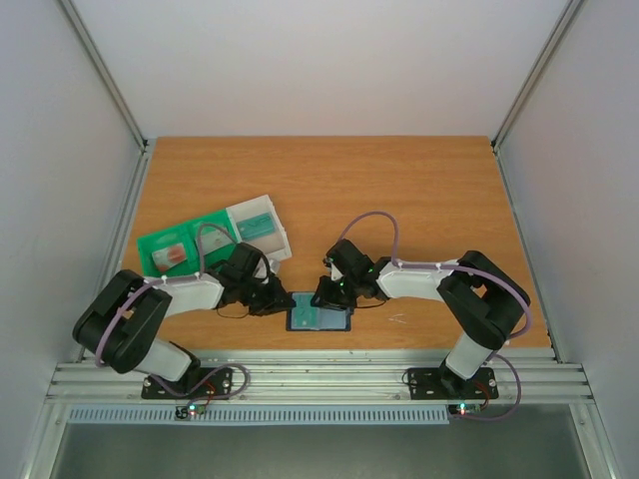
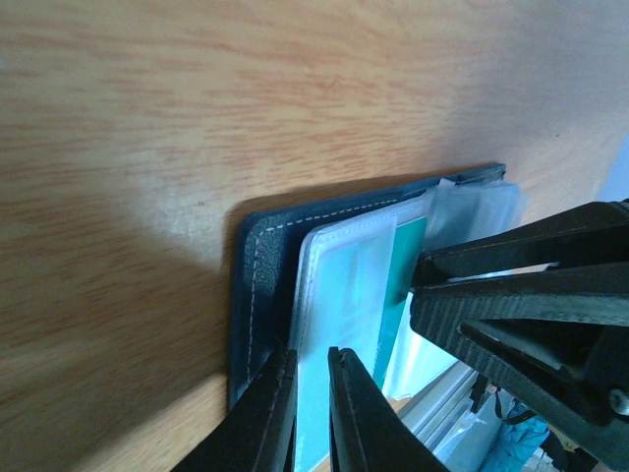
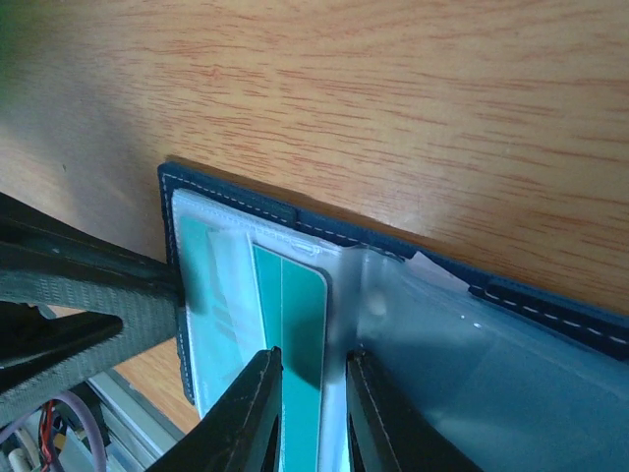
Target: Take the credit cards out of the card holder
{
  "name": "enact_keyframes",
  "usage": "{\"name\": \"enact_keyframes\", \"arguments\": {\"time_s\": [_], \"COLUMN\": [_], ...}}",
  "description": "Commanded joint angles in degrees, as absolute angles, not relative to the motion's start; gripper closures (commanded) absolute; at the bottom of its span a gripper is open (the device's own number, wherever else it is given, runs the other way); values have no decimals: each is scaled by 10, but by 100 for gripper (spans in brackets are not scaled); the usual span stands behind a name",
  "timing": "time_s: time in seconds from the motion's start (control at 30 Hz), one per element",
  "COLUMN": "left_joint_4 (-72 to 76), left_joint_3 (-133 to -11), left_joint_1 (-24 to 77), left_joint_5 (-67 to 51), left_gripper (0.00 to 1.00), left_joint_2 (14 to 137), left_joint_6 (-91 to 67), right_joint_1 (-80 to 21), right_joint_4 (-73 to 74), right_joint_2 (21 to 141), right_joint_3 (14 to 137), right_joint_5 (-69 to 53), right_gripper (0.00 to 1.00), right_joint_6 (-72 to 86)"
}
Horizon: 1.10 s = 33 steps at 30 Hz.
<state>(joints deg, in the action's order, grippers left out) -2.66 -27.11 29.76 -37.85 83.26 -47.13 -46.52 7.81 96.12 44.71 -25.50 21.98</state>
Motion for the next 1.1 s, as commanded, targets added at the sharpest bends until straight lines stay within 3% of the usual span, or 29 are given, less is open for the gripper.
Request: {"name": "enact_keyframes", "arguments": {"time_s": [0.0, 0.17, 0.37, 0.5, 1.07], "left_joint_4": [-29, -45, -50, -48, -24], "left_joint_3": [-293, -295, -281, -277, -267], "left_joint_1": [316, 318, 318, 318, 318], "left_joint_5": [-361, -355, -338, -336, -343], "left_gripper": [88, 89, 88, 85, 85], "left_joint_2": [860, 877, 878, 883, 923], "left_joint_6": [-458, -442, -436, -434, -430], "right_joint_1": [-468, -468, -456, -453, -442], "right_joint_4": [78, 71, 29, 20, -13], "right_joint_2": [976, 970, 957, 949, 905], "right_joint_3": [438, 435, 419, 408, 364], "right_joint_5": [-248, -246, -265, -271, -269], "right_gripper": [81, 85, 98, 99, 99], "right_joint_6": [208, 189, 184, 187, 192]}}
